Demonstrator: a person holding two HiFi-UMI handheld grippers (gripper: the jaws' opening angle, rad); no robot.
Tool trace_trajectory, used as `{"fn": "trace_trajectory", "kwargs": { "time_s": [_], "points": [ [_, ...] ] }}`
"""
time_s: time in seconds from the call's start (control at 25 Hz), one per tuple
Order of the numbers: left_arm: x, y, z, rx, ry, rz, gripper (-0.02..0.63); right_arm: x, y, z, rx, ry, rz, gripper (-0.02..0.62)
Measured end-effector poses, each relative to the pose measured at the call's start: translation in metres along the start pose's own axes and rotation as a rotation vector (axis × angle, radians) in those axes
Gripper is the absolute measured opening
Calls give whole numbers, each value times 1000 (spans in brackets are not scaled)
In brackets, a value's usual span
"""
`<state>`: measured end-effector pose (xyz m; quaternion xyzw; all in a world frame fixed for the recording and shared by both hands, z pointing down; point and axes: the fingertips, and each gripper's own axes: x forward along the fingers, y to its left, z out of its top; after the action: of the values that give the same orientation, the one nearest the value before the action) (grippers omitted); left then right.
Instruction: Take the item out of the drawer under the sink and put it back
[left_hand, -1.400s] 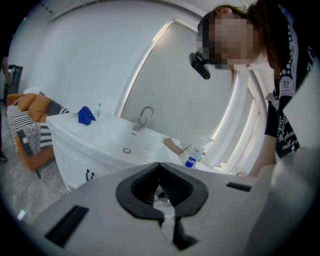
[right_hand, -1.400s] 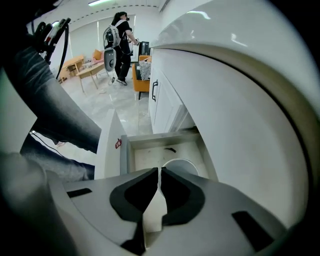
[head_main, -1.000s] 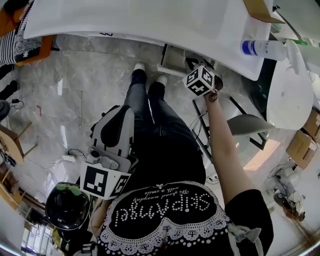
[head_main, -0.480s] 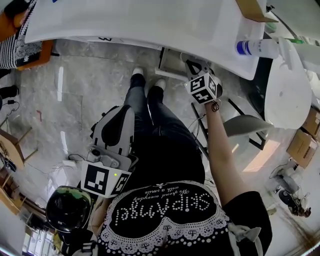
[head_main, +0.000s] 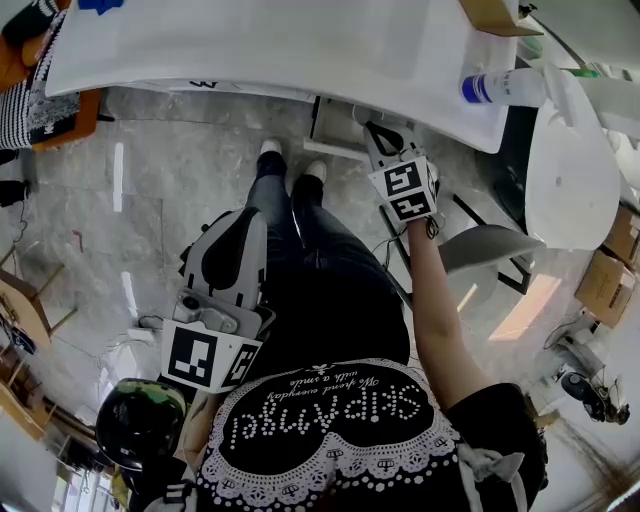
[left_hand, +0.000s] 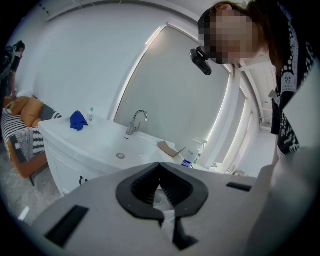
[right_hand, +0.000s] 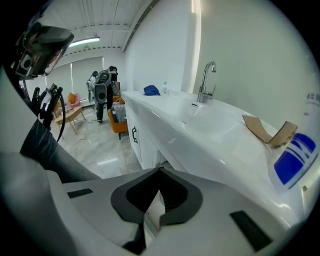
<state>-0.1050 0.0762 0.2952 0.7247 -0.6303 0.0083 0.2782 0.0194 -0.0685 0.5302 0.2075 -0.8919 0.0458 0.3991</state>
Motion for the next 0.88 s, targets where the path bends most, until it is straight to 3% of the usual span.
{"fn": "trace_trajectory", "kwargs": {
  "time_s": [0.64,0.88],
  "points": [
    [4,2,10,30,-44,-5,3,-61,5,69,117,-253,-40,17],
    [7,6,17,48,-56,-11,3,-95,-3,91,210,-356,-63,17]
  ]
}}
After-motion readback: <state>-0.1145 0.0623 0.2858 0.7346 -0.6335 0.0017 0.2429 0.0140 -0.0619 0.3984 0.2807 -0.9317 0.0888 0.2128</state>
